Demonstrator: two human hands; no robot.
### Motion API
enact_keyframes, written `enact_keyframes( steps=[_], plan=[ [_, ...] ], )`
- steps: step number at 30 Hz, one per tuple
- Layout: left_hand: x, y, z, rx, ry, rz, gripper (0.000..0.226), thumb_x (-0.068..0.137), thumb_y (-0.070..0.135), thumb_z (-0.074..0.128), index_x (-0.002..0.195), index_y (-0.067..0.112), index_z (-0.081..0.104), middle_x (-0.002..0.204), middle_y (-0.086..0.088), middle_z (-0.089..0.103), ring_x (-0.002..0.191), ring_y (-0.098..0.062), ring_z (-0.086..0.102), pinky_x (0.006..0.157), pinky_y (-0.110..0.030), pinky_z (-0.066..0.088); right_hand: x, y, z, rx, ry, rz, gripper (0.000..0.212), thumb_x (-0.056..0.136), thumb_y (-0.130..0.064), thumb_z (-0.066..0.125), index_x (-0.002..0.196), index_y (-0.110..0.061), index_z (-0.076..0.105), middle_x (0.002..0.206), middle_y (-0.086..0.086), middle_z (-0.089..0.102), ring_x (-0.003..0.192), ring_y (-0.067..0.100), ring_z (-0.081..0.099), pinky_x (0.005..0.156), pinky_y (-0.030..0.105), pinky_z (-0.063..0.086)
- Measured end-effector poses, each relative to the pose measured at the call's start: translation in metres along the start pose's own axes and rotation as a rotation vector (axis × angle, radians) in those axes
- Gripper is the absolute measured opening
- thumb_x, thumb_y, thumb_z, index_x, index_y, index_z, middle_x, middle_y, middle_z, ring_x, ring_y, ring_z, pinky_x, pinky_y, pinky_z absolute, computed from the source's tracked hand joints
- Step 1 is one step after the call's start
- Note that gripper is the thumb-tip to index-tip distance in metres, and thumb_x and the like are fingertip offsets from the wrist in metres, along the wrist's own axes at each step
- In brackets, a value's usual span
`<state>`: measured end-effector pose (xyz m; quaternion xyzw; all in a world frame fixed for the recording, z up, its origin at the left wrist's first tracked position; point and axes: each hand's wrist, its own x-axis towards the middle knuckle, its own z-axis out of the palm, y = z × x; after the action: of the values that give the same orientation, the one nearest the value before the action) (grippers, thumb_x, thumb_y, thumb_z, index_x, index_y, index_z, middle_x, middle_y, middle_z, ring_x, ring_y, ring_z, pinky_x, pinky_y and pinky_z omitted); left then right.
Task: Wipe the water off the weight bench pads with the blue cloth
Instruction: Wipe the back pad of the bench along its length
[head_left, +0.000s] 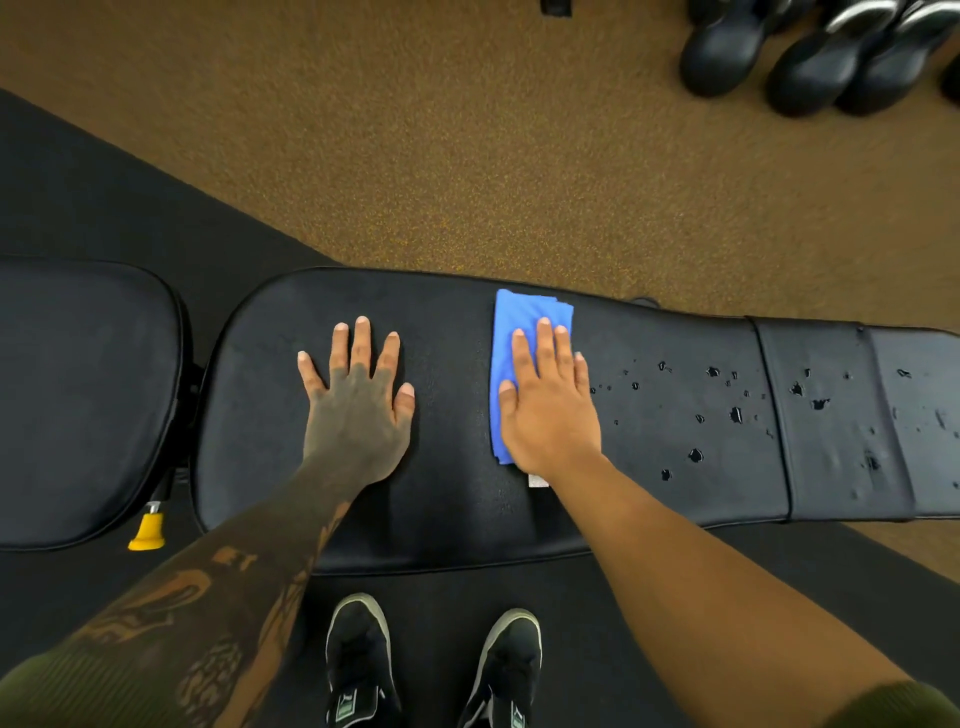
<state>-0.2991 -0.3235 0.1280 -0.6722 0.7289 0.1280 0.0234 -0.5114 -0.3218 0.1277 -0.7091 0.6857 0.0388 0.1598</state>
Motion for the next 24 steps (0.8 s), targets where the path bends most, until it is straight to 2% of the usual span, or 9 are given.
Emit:
enact_keyframes(
  steps=[4, 12, 19, 24],
  plan=[
    [0.005, 0.003, 0.001, -0.007, -0.007, 0.021, 0.061, 0.098, 0.041, 0.026, 0.154, 0.021, 0.012, 0.164, -0.011, 0.003, 0.151, -0.030, -0.004, 0.117, -0.063, 0.001, 0.024, -0.004, -0.007, 0.041, 0.018, 0.072, 0.060, 0.103, -0.032, 0.021, 0.155, -0.015, -0.001, 0.163, 0.012, -0.013, 0.148, 0.030, -0.016, 0.121, 0.043, -0.003],
    [0.008, 0.018, 0.001, -0.012, -0.001, 0.032, 0.061, 0.098, 0.040, 0.027, 0.154, 0.020, 0.015, 0.163, -0.012, 0.004, 0.151, -0.030, -0.002, 0.116, -0.064, 0.002, 0.008, 0.003, -0.002, -0.003, -0.004, -0.129, 0.062, 0.103, -0.036, 0.022, 0.155, -0.013, -0.001, 0.163, 0.010, -0.011, 0.149, 0.027, -0.016, 0.122, 0.042, -0.003],
    [0.007, 0.024, 0.003, 0.012, -0.010, 0.032, 0.060, 0.098, 0.041, 0.026, 0.154, 0.021, 0.014, 0.164, -0.011, 0.003, 0.151, -0.030, -0.003, 0.115, -0.066, 0.002, 0.011, 0.032, -0.008, 0.010, 0.015, 0.028, 0.061, 0.102, -0.034, 0.021, 0.155, -0.011, -0.002, 0.163, 0.011, -0.013, 0.149, 0.027, -0.016, 0.122, 0.042, -0.004],
    [0.008, 0.035, 0.005, 0.023, -0.004, 0.031, 0.060, 0.098, 0.040, 0.029, 0.153, 0.021, 0.016, 0.163, -0.012, 0.005, 0.150, -0.031, -0.001, 0.114, -0.067, 0.004, 0.025, 0.021, -0.009, 0.010, 0.001, -0.041, 0.062, 0.103, -0.036, 0.021, 0.155, -0.011, -0.003, 0.162, 0.013, -0.013, 0.148, 0.030, -0.017, 0.121, 0.044, -0.004]
  ],
)
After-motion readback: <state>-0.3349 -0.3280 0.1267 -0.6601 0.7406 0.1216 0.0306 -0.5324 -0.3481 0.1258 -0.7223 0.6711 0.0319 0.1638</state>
